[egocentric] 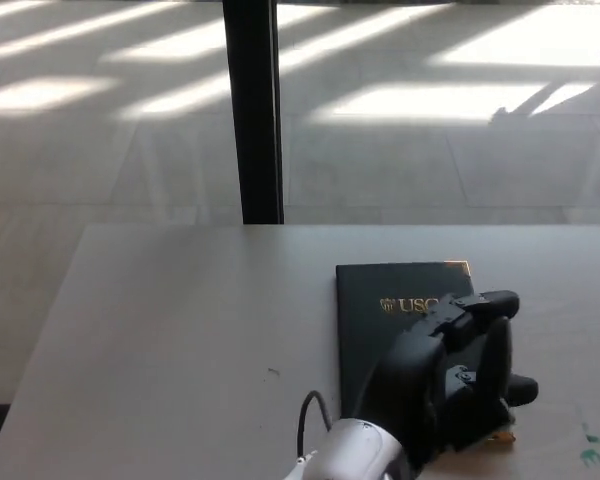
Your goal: The robot uses its left hand to push the cover of the diary kept in the middle of the desk to close it
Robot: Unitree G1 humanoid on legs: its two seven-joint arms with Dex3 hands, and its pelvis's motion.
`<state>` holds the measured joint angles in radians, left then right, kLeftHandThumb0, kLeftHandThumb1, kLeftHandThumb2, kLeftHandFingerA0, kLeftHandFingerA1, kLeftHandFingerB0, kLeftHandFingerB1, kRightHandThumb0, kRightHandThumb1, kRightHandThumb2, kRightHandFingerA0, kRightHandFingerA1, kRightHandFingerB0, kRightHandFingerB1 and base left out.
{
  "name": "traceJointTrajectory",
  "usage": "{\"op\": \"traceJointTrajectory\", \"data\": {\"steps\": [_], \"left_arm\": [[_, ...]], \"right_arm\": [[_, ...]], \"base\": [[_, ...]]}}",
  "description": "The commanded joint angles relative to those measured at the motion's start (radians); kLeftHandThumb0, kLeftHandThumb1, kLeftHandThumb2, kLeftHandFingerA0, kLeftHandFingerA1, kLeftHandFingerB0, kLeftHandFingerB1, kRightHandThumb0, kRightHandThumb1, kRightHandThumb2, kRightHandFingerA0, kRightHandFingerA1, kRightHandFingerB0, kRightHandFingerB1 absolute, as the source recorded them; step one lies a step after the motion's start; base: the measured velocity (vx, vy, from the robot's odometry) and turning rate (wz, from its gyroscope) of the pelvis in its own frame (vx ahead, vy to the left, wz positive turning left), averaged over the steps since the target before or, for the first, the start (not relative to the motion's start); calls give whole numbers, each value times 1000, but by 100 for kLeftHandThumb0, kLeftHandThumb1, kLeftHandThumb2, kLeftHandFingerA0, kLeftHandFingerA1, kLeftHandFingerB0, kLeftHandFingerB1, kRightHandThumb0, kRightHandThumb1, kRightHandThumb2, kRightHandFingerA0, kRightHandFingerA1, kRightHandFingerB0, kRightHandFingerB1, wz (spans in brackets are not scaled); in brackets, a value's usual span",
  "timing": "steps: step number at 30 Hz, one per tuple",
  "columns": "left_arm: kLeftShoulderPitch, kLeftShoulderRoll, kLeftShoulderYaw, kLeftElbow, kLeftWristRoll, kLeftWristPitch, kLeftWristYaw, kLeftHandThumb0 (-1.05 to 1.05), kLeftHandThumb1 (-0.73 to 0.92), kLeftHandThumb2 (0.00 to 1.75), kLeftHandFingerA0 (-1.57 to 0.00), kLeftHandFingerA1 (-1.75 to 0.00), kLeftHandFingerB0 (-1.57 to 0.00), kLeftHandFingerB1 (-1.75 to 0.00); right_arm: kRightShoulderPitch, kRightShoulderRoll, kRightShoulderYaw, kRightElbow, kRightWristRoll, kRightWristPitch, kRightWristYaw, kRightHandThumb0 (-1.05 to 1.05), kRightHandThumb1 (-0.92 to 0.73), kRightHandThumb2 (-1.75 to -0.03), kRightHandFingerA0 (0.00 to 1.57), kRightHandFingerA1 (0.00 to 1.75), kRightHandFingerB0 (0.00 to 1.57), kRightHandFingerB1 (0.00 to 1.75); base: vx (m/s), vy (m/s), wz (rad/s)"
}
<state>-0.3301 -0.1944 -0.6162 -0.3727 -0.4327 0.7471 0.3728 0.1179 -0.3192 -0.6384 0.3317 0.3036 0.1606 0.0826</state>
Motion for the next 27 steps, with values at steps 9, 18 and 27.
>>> {"op": "traceJointTrajectory", "data": {"steps": [9,18,27], "left_arm": [[-379,228,-594,178,613,-300,-118,-96,92,85,-10,-67,-14,-55],[-291,378,-235,98,513,-336,-50,-96,92,83,-21,-59,-20,-47],[-121,466,295,177,330,-570,-3,-88,92,76,-33,-72,-27,-50]], "right_arm": [[2,-74,-11,60,-9,39,-6,-93,-92,-71,61,81,45,56],[30,-53,-31,51,17,28,4,-91,-92,-71,59,85,45,59],[43,-48,-39,31,20,40,-10,-93,-92,-69,60,81,48,58]], "base": [[0,0,1],[0,0,0],[0,0,0]]}}
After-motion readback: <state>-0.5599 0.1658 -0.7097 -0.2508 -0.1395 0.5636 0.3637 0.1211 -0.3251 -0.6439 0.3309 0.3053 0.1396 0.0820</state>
